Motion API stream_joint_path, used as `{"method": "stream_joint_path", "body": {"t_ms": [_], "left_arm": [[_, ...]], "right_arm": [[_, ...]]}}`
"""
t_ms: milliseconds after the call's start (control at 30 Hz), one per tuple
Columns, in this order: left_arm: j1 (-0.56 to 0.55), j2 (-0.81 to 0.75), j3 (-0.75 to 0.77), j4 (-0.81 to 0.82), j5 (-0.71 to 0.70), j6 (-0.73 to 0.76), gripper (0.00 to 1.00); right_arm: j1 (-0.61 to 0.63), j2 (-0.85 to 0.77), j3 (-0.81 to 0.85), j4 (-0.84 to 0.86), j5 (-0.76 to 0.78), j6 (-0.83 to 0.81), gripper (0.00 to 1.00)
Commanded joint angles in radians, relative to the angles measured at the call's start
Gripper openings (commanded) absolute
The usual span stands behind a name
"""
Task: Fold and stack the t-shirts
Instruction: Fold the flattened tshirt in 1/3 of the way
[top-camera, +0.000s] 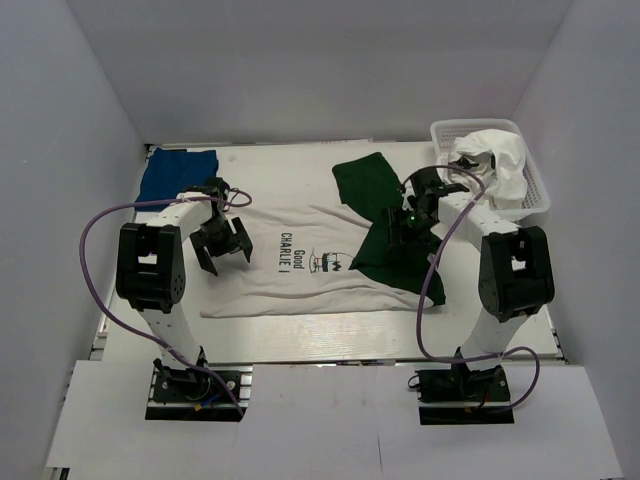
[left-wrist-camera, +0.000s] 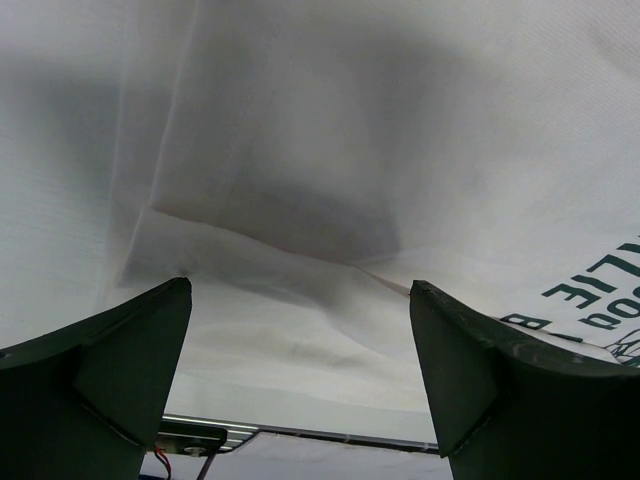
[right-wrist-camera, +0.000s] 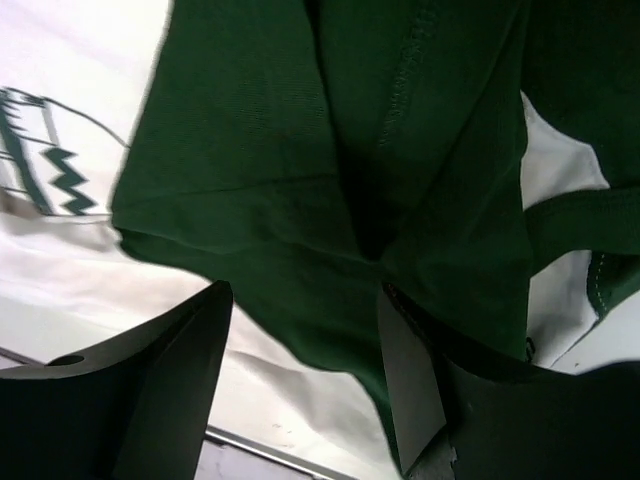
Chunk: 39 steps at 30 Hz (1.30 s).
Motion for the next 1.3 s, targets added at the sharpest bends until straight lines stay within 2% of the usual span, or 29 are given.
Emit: {"method": "stream_joint_path", "body": {"t_ms": [0,33,133,300,367,533,633,767,933,1267], "left_arm": [[0.001,-0.037,-0.008,0.007,-0.001,0.007,1.0],[0.001,-0.037,-0.008,0.007,-0.001,0.007,1.0],[0.001,-0.037,-0.008,0.007,0.008,0.007,1.0],[0.001,-0.046,-0.008,0.007,-0.001,0.007,1.0],[0.001,-0.046,-0.008,0.007,-0.001,0.007,1.0],[0.001,-0.046,0.001,-0.003,-0.001,0.007,1.0],[0.001,-0.046,-0.008,-0.003,-0.001,0.007,1.0],[0.001,-0.055,-0.008,-0.003,-0.001,0.007,1.0],[0.001,-0.055,-0.008,-0.003,-0.001,0.007,1.0],[0.001,-0.035,0.01,-0.003,-0.01,0.007,1.0]], "right_arm": [[0.002,0.005,-0.009,0.099,0.024,-0.069,0.66],[0.003,0.017,-0.012,0.152,0.021,-0.073,0.66],[0.003,0.055,0.006,0.165,0.01,-0.083,0.66],[0.007,0.069,0.003,0.177,-0.091,-0.089,0.53],[0.007,0.057,-0.028,0.18,-0.1,-0.085,0.46],[0.005,0.034,-0.046,0.159,-0.142,-0.08,0.13],[0.007,-0.001,-0.038,0.16,-0.188,-0.07,0.01],[0.0,-0.012,-0.003,0.192,-0.254,-0.017,0.0],[0.005,0.054,0.086,0.205,-0.285,0.024,0.0],[0.045,0.227,0.278,0.196,-0.303,-0.066,0.04]]}}
